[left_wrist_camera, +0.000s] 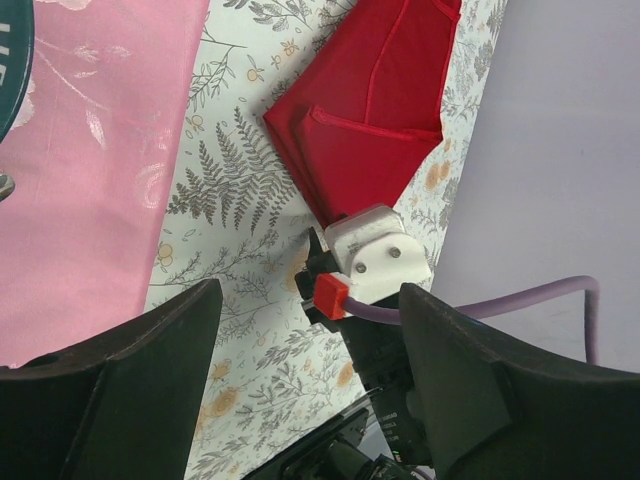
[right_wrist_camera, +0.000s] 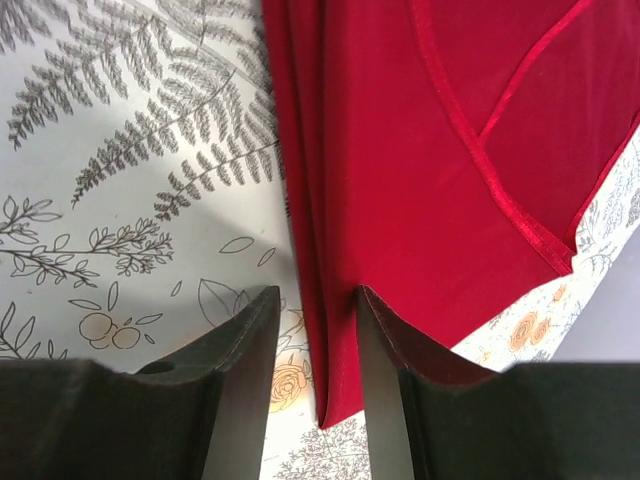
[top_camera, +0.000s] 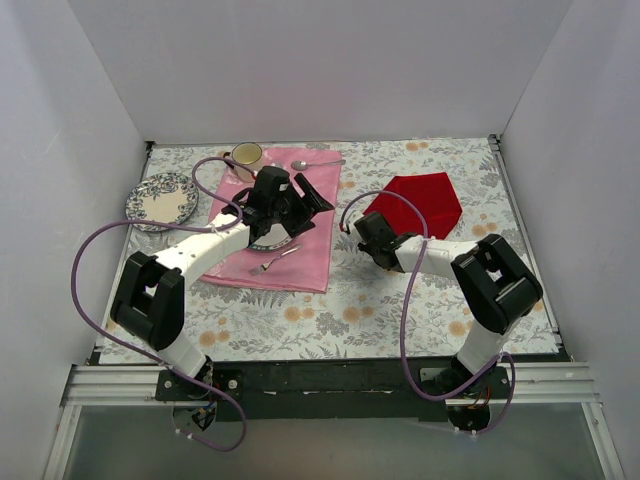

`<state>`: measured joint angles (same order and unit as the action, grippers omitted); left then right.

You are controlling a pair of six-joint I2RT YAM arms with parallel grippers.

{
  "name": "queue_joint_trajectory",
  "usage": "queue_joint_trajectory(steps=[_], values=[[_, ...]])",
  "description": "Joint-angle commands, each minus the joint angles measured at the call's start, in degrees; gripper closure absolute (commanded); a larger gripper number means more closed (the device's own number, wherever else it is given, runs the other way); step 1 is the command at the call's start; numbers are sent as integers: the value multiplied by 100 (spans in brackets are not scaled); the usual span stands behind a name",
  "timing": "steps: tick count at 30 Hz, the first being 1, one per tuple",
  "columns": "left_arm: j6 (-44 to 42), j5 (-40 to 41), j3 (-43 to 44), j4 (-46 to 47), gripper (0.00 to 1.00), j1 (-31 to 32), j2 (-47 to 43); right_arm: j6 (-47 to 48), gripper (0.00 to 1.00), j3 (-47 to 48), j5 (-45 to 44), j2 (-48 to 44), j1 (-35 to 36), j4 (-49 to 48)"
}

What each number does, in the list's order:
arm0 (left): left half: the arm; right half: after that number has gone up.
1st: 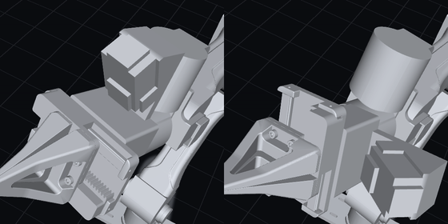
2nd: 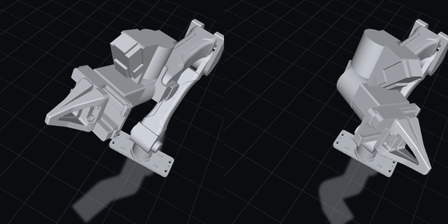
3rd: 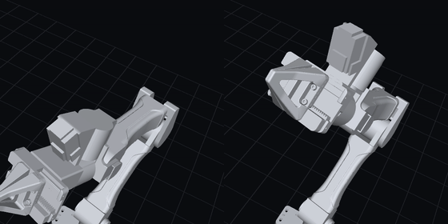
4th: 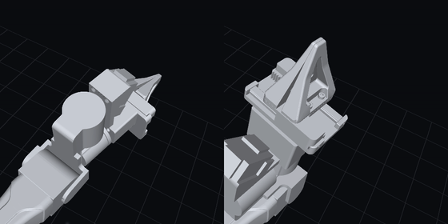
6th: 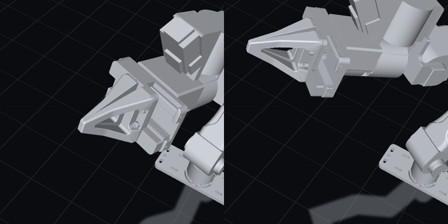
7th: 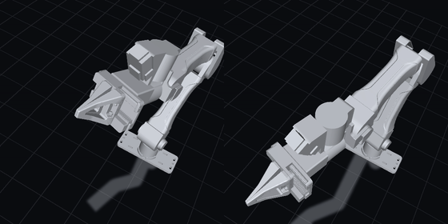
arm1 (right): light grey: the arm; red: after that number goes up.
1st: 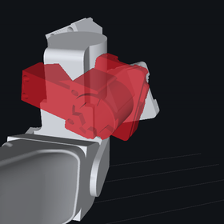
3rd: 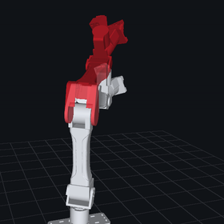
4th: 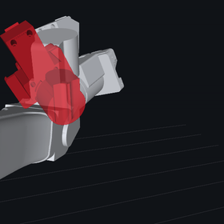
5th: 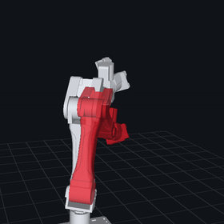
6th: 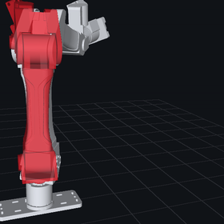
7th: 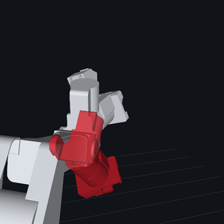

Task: Fold the napkin, place the utensils inside, and roll it up
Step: Roll the napkin with the utensil

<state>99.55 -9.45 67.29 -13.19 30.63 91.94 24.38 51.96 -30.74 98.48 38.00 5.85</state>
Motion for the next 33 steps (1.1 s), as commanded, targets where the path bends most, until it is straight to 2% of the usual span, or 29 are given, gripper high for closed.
queue_joint_trajectory(steps=[1, 10, 15, 19, 24, 33], values=[[91, 84, -40, 62, 29, -49, -405, 128, 57, -98, -362, 101, 41, -373], [258, 5, -31, 88, 20, -92, -282, 172, 65, -143, -661, 312, 76, -716], [399, -144, -66, 220, 19, -154, -168, 172, 77, -151, -714, 357, 85, -830], [390, -460, -128, 483, 19, -198, 77, 146, 83, -90, -618, 339, 85, -778], [249, -1040, -268, 1036, 19, -233, 386, -29, 98, 33, -310, 321, 76, -593], [328, -1734, -357, 1741, 23, -233, 1140, -539, 99, 261, 208, 216, -38, -154]])
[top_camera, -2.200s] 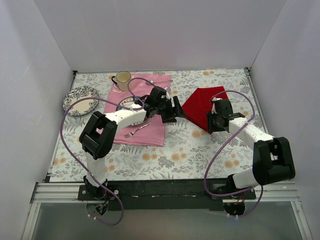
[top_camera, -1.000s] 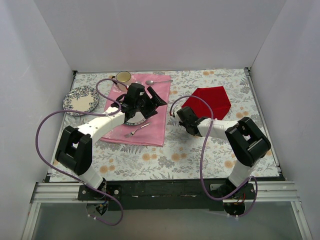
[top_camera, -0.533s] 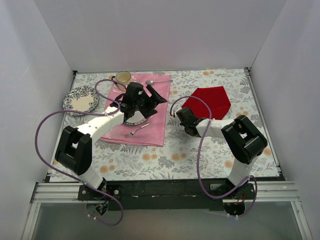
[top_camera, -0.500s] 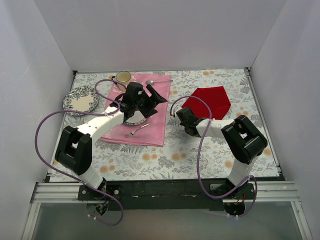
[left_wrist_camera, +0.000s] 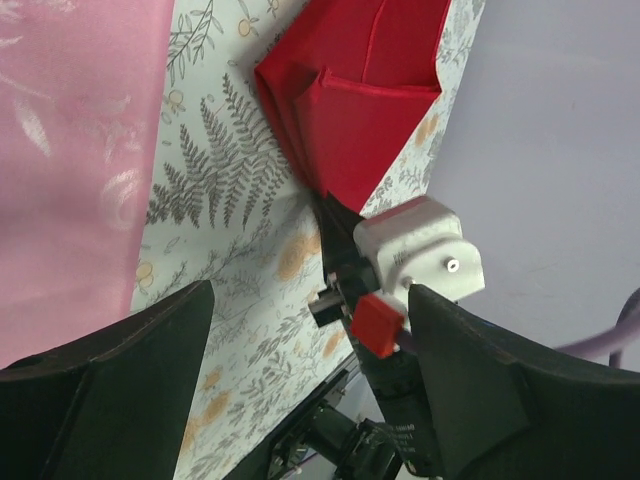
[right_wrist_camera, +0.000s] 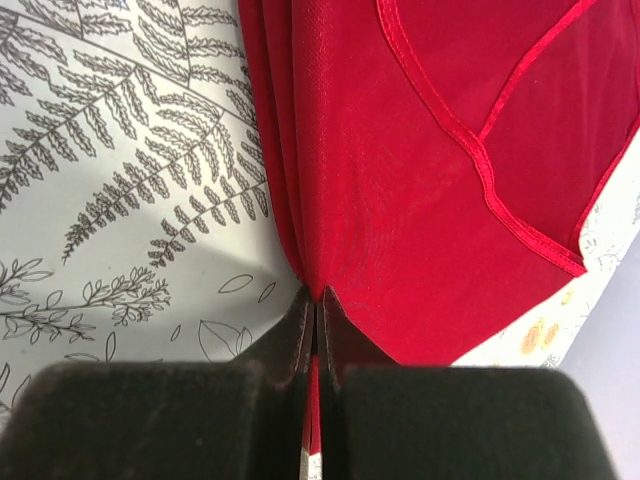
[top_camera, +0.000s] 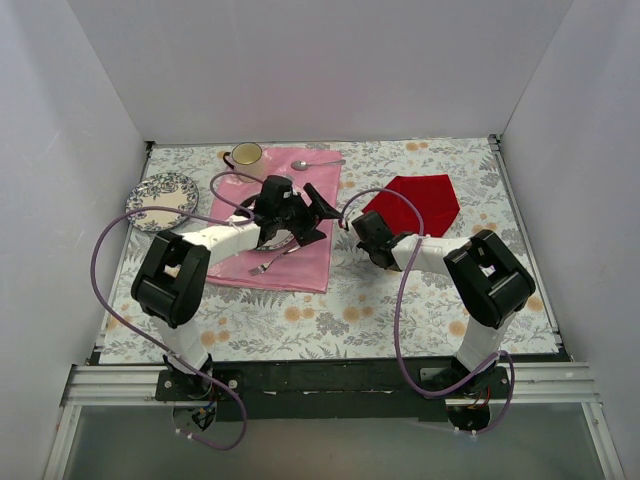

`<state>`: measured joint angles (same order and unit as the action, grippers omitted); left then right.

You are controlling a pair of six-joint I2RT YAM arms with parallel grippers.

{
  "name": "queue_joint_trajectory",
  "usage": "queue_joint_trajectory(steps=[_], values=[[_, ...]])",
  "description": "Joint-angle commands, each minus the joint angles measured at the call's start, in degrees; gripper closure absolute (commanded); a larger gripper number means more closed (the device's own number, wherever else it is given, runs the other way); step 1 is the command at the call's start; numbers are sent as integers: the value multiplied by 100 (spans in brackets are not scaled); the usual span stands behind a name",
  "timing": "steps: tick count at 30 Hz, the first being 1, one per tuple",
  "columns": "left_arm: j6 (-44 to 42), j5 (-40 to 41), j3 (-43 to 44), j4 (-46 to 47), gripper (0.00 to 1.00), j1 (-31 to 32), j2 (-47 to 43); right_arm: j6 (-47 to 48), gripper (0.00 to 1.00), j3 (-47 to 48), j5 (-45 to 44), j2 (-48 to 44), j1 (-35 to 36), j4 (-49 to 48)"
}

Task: Fold the napkin, place the utensils inside, and roll it up
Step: Roll the napkin with the utensil

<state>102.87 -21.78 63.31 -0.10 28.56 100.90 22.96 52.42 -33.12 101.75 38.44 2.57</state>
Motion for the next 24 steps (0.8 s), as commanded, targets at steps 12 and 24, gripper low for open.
queue_joint_trajectory(steps=[12, 24], values=[[497, -564, 524, 432, 29, 220, 1194, -705, 99, 137, 1027, -454, -407, 139], [892, -266, 1210, 397, 27, 546, 2029, -732, 99, 163, 1212, -516, -504, 130]])
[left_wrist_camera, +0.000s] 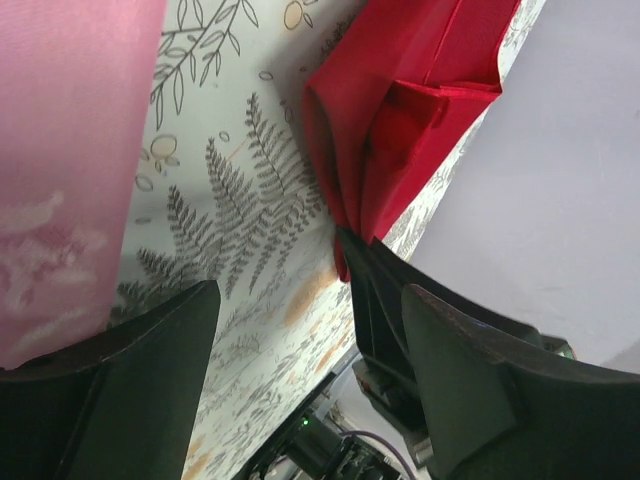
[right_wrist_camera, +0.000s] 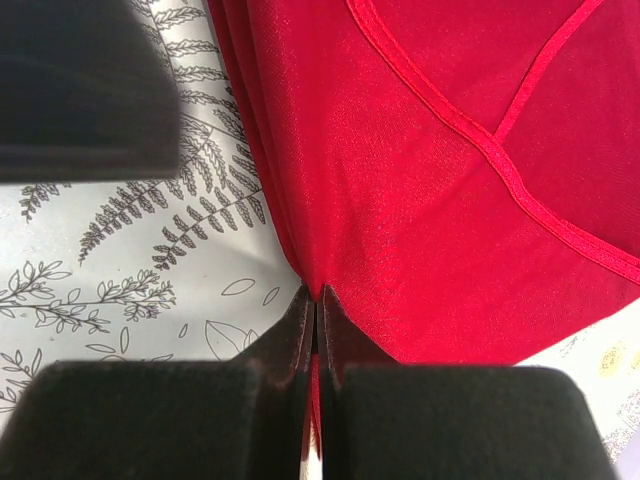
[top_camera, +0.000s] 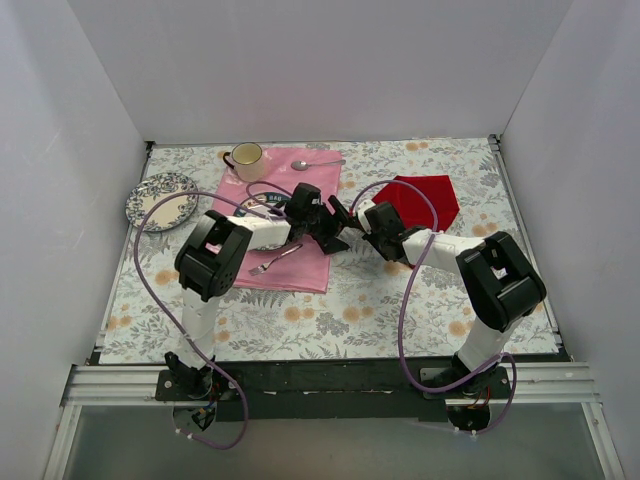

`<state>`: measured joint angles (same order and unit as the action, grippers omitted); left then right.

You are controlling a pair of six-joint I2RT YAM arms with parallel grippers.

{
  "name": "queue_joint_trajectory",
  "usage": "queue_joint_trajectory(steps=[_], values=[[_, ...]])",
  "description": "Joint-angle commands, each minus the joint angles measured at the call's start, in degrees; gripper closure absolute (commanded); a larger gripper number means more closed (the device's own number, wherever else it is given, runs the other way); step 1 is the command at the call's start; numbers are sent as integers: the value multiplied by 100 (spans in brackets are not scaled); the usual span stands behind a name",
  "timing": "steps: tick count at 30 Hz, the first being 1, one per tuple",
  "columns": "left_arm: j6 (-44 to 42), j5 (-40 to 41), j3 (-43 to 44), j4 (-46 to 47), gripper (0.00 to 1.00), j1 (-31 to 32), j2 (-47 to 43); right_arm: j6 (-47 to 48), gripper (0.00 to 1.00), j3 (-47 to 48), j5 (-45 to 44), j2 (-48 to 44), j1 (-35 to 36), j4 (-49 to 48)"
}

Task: Fold the napkin, place the utensils inside, and roll it up
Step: Roll the napkin with the utensil

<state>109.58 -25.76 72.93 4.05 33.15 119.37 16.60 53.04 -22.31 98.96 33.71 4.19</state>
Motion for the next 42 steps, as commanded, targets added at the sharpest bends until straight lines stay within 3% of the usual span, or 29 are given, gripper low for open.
queue_joint_trajectory(steps=[1, 29, 37, 42], values=[[274, 132, 309, -10, 27, 104, 226, -96, 99, 102, 130, -245, -23, -23], [960, 422, 916, 359, 40, 438, 1255, -175, 99, 189, 341, -307, -146, 82], [969, 1221, 846, 306, 45, 623, 1273, -183, 99, 207, 341, -360, -172, 83], [1241, 1407, 618, 736, 47, 746, 1387, -210, 99, 225, 393, -360, -190, 83]])
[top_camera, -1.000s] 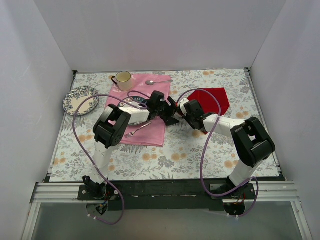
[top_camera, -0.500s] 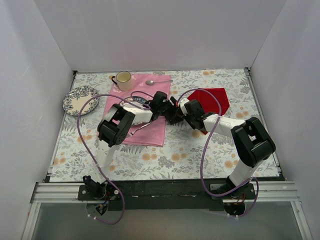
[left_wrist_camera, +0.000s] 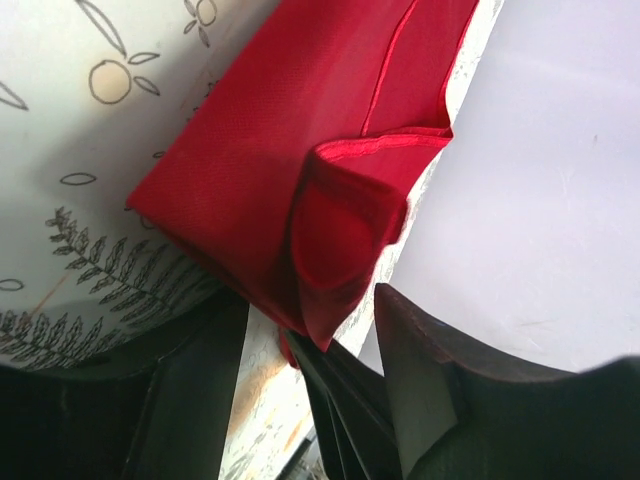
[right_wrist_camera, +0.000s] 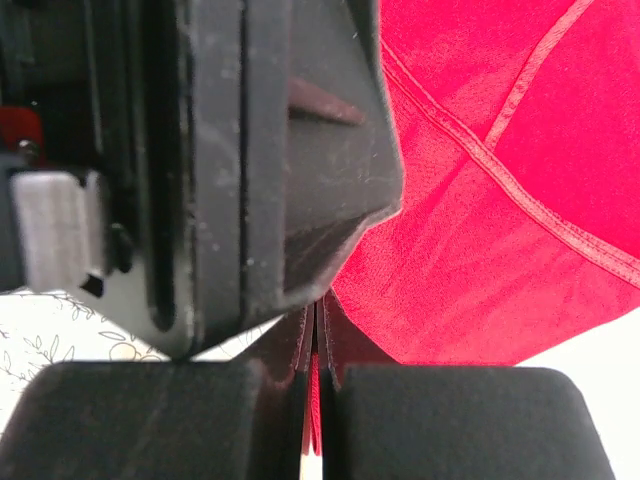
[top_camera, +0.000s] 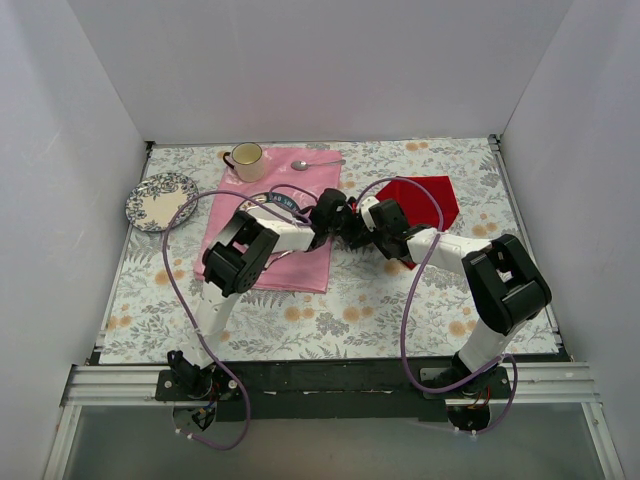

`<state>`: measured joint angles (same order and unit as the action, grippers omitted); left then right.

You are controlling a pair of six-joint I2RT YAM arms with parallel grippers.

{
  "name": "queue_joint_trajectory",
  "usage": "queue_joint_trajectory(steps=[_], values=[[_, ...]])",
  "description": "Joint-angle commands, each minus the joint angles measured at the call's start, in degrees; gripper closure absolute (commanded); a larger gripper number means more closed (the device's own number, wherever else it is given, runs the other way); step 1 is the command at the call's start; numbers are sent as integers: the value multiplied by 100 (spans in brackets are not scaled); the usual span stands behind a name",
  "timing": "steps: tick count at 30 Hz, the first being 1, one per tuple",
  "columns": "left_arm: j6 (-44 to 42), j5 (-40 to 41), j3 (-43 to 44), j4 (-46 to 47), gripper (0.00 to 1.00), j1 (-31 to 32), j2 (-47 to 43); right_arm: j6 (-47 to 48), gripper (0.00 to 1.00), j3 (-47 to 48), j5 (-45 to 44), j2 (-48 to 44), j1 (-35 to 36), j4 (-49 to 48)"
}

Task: Fold the napkin, place the utensils inside, and roll it up
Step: Roll the napkin with the utensil

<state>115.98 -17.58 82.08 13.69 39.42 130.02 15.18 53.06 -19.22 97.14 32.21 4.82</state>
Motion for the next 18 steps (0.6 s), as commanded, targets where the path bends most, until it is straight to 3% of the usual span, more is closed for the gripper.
queue_joint_trajectory(steps=[1, 12, 18], values=[[618, 642, -307, -157, 47, 145, 349, -76, 99, 223, 85, -187, -39, 28], [750, 1160, -553, 292, 51, 321, 639, -77, 99, 240, 112, -213, -83, 19], [540, 1257, -615, 160, 70, 321, 586, -68, 99, 240, 156, -196, -92, 10]])
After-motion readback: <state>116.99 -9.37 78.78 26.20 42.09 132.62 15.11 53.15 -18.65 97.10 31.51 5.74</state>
